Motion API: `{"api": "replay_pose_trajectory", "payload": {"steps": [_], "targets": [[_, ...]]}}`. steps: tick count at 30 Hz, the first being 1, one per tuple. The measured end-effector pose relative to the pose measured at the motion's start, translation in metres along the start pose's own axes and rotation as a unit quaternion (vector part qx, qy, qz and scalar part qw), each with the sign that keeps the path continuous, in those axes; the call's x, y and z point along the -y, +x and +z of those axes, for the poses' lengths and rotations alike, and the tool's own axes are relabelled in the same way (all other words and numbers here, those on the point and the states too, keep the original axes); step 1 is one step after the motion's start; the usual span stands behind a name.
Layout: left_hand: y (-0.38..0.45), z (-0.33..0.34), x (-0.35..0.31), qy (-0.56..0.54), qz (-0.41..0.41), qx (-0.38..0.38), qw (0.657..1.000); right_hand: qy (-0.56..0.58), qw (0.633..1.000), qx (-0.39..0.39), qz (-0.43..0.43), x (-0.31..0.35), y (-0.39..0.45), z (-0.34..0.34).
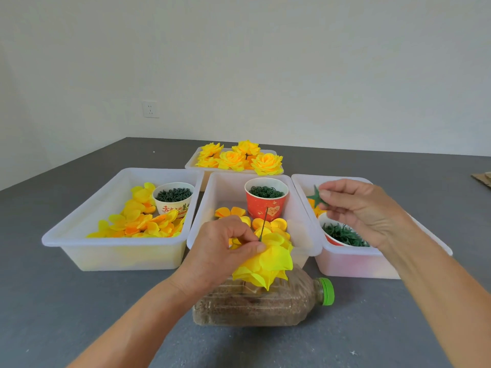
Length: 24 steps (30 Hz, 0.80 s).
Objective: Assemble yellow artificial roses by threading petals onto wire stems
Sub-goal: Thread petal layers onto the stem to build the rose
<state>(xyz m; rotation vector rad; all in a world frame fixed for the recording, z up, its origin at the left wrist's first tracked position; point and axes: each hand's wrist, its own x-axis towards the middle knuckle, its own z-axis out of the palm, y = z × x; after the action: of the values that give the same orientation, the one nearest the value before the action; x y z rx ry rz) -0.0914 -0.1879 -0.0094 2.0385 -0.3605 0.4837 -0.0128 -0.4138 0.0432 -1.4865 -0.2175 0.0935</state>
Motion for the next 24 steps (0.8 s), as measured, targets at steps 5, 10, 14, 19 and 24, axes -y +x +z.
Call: {"api": "replay_pose_trajectory", "payload": {"steps": [5, 10, 14, 19, 24], "targets": [[0.000, 0.000, 0.000, 0.003, 0.007, -0.007, 1.000, 0.099, 0.990, 0.094, 0.025, 0.002, -0.021, 0.050], [0.000, 0.001, 0.000, 0.003, 0.000, -0.007, 1.000, 0.129, 0.987, 0.083, 0.049, -0.006, -0.021, 0.068], [-0.001, 0.000, 0.000, 0.000, 0.001, -0.002, 1.000, 0.121, 0.989, 0.064, 0.061, -0.014, -0.022, 0.076], [0.000, 0.000, 0.000, -0.001, -0.003, -0.004, 1.000, 0.117, 0.989, 0.070, 0.065, -0.014, -0.022, 0.077], [0.000, 0.000, 0.002, 0.000, -0.001, -0.002, 1.000, 0.097, 0.989, 0.086, 0.067, -0.013, -0.024, 0.075]]}}
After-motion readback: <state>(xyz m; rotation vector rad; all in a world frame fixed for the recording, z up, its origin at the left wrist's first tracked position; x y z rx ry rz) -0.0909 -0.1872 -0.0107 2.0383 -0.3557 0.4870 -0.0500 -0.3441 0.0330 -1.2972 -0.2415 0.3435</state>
